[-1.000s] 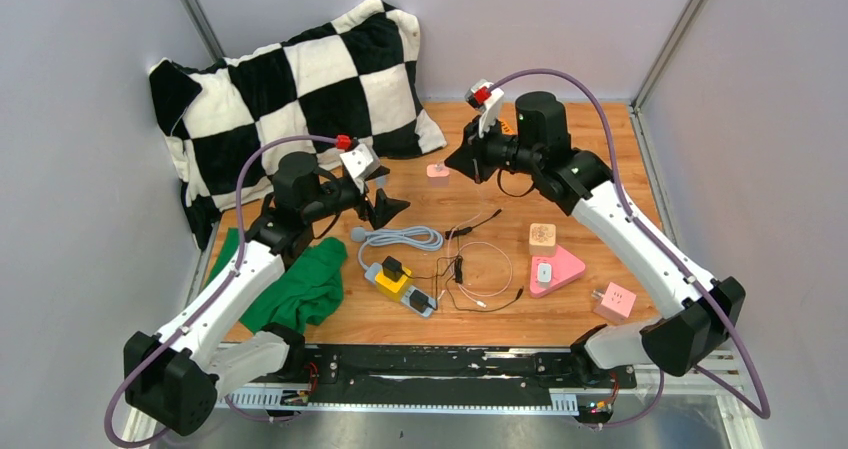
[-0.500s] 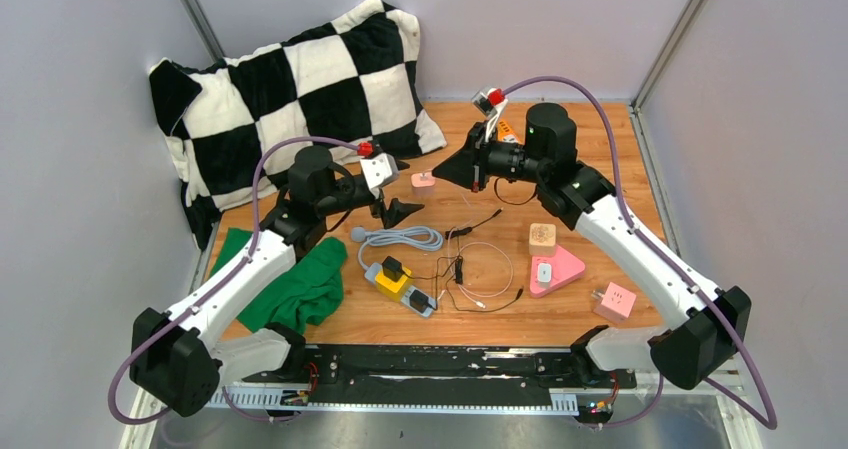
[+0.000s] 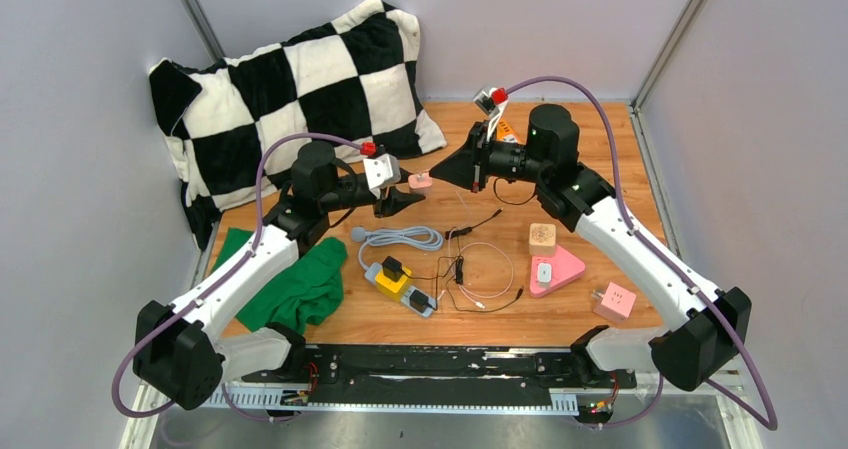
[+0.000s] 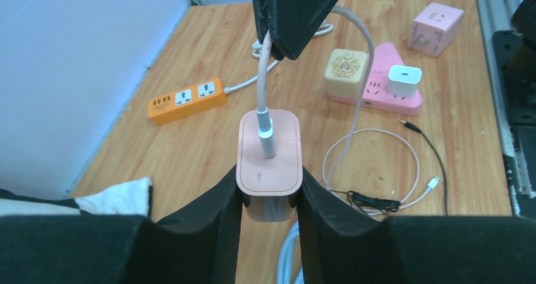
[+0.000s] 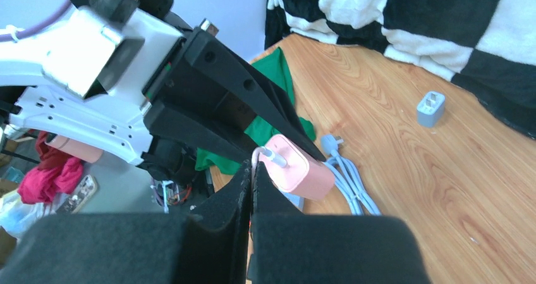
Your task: Insert the plug
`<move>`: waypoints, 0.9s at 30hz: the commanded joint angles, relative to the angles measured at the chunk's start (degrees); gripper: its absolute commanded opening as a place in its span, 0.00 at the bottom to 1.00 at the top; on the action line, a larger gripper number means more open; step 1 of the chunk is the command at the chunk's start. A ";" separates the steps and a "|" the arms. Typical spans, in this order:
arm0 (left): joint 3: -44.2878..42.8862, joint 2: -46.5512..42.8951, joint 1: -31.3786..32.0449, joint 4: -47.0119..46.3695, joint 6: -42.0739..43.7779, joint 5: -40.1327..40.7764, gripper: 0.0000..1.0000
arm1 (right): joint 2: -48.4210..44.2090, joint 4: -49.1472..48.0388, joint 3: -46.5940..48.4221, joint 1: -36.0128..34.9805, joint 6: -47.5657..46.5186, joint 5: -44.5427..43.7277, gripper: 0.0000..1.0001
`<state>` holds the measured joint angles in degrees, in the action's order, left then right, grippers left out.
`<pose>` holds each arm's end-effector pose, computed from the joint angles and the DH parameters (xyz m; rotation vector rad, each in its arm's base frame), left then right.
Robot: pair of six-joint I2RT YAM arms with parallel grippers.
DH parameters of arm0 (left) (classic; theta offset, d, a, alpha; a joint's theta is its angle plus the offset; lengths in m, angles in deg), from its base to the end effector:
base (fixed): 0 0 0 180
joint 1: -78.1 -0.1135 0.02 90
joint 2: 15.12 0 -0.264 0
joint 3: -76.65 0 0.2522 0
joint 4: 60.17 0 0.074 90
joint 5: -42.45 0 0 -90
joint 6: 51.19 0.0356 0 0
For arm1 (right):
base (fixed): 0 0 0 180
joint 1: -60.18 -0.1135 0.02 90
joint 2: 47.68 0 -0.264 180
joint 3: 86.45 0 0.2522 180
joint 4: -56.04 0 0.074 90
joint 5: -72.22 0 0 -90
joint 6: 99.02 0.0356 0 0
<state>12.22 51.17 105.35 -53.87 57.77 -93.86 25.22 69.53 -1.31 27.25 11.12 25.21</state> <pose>0.2225 -0.1435 0.3330 1.1914 1.2579 -0.7947 0.2293 0.1774 0.4171 -0.8073 1.5530 1.2894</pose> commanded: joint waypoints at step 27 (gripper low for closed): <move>6.56 -5.44 0.44 -1.38 -13.63 -3.82 0.08 | 9.22 29.84 14.66 -10.05 -43.61 -8.52 0.58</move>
<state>17.72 47.04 105.35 -53.87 44.72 -95.45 32.89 93.96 10.45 19.17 -24.77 19.15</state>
